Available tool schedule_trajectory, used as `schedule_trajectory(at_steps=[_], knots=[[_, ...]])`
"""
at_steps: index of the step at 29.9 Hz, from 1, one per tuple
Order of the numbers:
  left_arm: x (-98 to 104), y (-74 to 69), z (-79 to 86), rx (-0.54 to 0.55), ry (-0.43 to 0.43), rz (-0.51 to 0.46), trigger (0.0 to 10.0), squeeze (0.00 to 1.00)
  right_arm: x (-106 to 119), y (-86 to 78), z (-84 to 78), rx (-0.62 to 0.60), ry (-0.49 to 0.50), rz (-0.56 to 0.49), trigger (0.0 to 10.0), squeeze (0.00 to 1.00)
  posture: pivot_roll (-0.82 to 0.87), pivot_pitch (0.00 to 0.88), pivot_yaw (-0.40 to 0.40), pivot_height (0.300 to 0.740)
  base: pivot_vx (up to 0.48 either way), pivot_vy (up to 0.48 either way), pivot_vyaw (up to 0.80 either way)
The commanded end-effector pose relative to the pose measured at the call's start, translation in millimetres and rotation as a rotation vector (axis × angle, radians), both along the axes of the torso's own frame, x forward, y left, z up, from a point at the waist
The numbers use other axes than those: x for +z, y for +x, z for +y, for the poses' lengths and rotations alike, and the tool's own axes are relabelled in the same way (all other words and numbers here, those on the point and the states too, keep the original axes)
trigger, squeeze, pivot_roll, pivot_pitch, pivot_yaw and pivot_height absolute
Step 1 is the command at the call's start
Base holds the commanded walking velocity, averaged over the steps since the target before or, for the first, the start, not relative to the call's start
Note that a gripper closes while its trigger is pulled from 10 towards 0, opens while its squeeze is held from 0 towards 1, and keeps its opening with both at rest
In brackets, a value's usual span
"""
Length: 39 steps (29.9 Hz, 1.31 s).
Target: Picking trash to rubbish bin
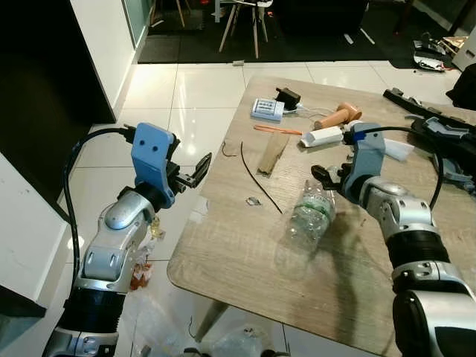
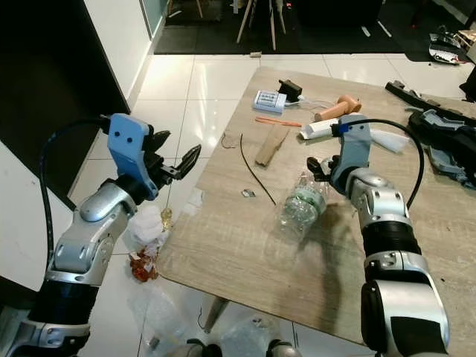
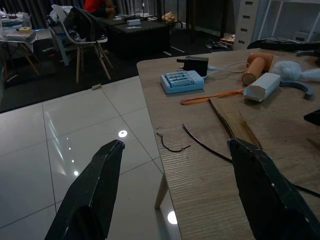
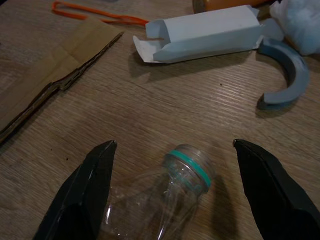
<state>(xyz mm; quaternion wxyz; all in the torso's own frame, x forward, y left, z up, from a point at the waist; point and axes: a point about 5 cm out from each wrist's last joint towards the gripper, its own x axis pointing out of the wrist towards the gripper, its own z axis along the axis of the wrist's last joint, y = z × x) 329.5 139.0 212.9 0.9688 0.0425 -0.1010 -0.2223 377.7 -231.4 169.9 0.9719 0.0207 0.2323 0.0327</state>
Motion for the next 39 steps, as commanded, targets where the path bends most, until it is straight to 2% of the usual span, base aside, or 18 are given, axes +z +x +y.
schedule_trajectory(at_steps=[1, 2, 5, 6, 7, 8, 9, 10, 11, 15, 25, 26, 28, 29, 39], knots=[[-6.1, -2.3, -0.9, -0.012, 0.015, 0.015, 10.0, 0.03, -33.0, -11.7, -3.6, -0.042, 0.036, 0.130, 3.1, 0.00, 0.00, 0.176, 0.041, 0.740, 0.000, 0.000, 0.00], [-6.1, -2.3, -1.4, -0.014, 0.017, 0.014, 10.0, 0.02, -33.6, -11.9, -3.8, -0.054, 0.062, 0.128, 0.1, 0.00, 0.00, 0.179, 0.045, 0.740, 0.000, 0.000, 0.00], [-5.8, -2.1, -2.0, -0.017, 0.020, 0.013, 10.0, 0.03, -33.9, -11.9, -3.7, -0.082, 0.127, 0.121, 0.0, 0.00, 0.00, 0.179, 0.045, 0.740, 0.000, 0.000, 0.00], [-5.5, -1.9, -2.3, -0.019, 0.021, 0.012, 10.0, 0.03, -34.5, -12.1, -3.3, -0.095, 0.164, 0.123, 1.1, 0.00, 0.00, 0.179, 0.045, 0.740, 0.000, 0.000, 0.00], [-5.3, -1.7, -2.4, -0.020, 0.022, 0.012, 10.0, 0.03, -35.1, -12.2, -2.7, -0.103, 0.188, 0.125, 1.1, 0.00, 0.00, 0.179, 0.050, 0.740, 0.000, 0.000, 0.00], [-5.0, -1.6, -2.5, -0.023, 0.023, 0.011, 10.0, 0.02, -35.9, -12.6, -1.9, -0.106, 0.209, 0.131, 4.3, 0.00, 0.00, 0.179, 0.051, 0.740, 0.000, 0.000, 0.00], [-5.0, -1.6, -2.5, -0.023, 0.023, 0.011, 10.0, 0.02, -35.9, -12.6, -1.9, -0.106, 0.209, 0.131, 4.3, 0.00, 0.00, 0.179, 0.051, 0.740, 0.000, 0.000, 0.00], [-4.9, -1.5, -2.6, -0.025, 0.026, 0.010, 10.0, 0.02, -36.8, -13.1, -1.3, -0.105, 0.222, 0.137, 6.9, 0.00, 0.00, 0.179, 0.051, 0.740, 0.000, 0.000, 0.00], [-4.5, -1.3, -3.0, -0.029, 0.029, 0.010, 10.0, 0.03, -38.2, -14.0, 1.4, -0.120, 0.321, 0.154, 10.0, 0.00, 0.00, 0.180, 0.052, 0.740, 0.000, 0.000, 0.00], [-4.4, -1.6, -4.2, -0.043, 0.033, 0.013, 10.0, 0.02, -38.2, -14.7, 2.7, -0.159, 0.445, 0.168, 10.0, 0.00, 0.00, 0.181, 0.055, 0.740, 0.000, 0.000, 0.00], [-5.2, -2.6, -6.3, -0.057, 0.037, 0.016, 10.0, 0.03, -40.6, -16.9, -0.7, -0.211, 0.538, 0.198, 10.0, 0.00, 0.00, 0.181, 0.056, 0.740, 0.000, 0.000, 0.00], [-5.1, -2.6, -6.3, -0.059, 0.037, 0.016, 10.0, 0.02, -40.3, -16.8, -1.5, -0.222, 0.555, 0.196, 1.7, 0.00, 0.00, 0.183, 0.056, 0.740, 0.000, 0.000, 0.00], [-5.1, -2.6, -6.3, -0.059, 0.037, 0.016, 10.0, 0.02, -40.3, -16.8, -1.5, -0.222, 0.555, 0.196, 1.7, 0.00, 0.00, 0.183, 0.056, 0.740, 0.000, 0.000, 0.00], [-5.0, -2.5, -6.4, -0.060, 0.038, 0.016, 10.0, 0.03, -39.5, -16.5, -2.1, -0.234, 0.578, 0.193, 0.0, 0.00, 0.00, 0.183, 0.056, 0.740, 0.000, 0.000, 0.00], [-3.8, -2.2, -6.8, -0.066, 0.042, 0.015, 10.0, 0.03, -37.2, -16.1, -4.5, -0.277, 0.654, 0.176, 0.0, 0.00, 0.01, 0.182, 0.058, 0.740, 0.000, 0.000, 0.00]])
